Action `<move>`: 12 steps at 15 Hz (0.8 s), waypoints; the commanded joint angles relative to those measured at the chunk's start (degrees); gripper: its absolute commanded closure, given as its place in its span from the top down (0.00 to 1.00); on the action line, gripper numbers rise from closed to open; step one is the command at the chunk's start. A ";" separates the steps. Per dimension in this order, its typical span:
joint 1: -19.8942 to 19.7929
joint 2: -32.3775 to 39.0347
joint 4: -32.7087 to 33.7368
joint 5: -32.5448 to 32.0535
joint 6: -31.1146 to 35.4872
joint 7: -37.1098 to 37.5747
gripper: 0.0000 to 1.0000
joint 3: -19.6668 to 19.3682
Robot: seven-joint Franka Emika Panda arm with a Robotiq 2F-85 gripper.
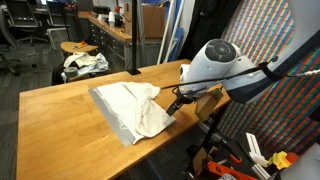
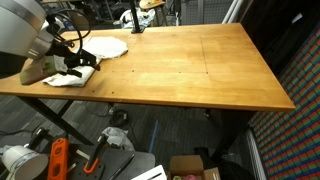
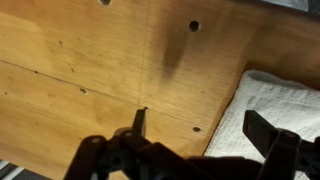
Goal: Fold the cloth once
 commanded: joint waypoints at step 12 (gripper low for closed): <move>0.43 2.36 -0.38 22.79 -2.94 -14.36 1.00 -0.09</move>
